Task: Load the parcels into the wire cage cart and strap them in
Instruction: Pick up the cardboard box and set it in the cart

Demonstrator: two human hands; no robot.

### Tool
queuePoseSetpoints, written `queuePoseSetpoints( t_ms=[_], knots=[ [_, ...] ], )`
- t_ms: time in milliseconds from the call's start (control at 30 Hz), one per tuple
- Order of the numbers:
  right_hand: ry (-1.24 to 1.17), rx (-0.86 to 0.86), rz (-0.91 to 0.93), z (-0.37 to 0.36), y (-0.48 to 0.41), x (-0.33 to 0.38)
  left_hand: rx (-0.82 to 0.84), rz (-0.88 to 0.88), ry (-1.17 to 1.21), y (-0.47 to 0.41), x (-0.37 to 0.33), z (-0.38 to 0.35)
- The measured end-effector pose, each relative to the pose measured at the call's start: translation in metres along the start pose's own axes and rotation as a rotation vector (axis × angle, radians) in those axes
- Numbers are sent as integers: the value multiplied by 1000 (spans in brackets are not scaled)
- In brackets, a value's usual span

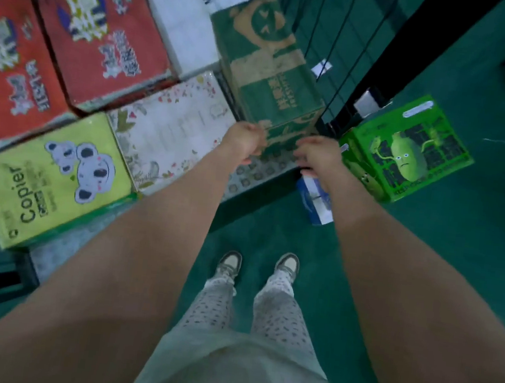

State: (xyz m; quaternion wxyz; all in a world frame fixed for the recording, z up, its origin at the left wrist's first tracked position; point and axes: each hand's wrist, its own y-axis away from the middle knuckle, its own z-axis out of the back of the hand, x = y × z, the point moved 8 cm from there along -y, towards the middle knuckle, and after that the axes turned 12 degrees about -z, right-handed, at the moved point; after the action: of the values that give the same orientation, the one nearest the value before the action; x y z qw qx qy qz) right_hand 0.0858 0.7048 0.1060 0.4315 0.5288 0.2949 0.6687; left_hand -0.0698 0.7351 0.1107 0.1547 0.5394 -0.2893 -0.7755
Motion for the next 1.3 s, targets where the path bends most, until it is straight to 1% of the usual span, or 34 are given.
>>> queuePoseSetpoints(
  t_ms=[100, 233, 367, 500, 567, 700, 867, 1000, 1100, 1300],
  knots=[
    [-131, -49, -20, 8, 23, -24, 49, -8, -36, 17, -6, -8],
    [-339, -132, 4, 35, 56, -42, 156, -99, -139, 34, -26, -28],
    [-451, -261, 19, 74, 88, -70, 306, -216, -237, 59, -50, -63],
    [-604, -345, -13, 100, 115, -119, 451, -330, -326, 92, -60, -110],
    [-683, -404, -29, 109, 130, -151, 548, -378, -386, 116, -57, -138],
    [-856, -480, -69, 116, 156, -209, 710, -415, -494, 161, -37, -185],
    [-1003, -613, -170, 125, 196, -288, 875, -458, -635, 219, -5, -232],
    [-1109, -697, -208, 127, 234, -349, 995, -515, -711, 275, 17, -267],
    [-1173, -741, -258, 119, 262, -396, 1072, -536, -754, 318, 39, -288],
    [-1318, -854, -364, 92, 333, -500, 1241, -571, -864, 419, 105, -317]
  ],
)
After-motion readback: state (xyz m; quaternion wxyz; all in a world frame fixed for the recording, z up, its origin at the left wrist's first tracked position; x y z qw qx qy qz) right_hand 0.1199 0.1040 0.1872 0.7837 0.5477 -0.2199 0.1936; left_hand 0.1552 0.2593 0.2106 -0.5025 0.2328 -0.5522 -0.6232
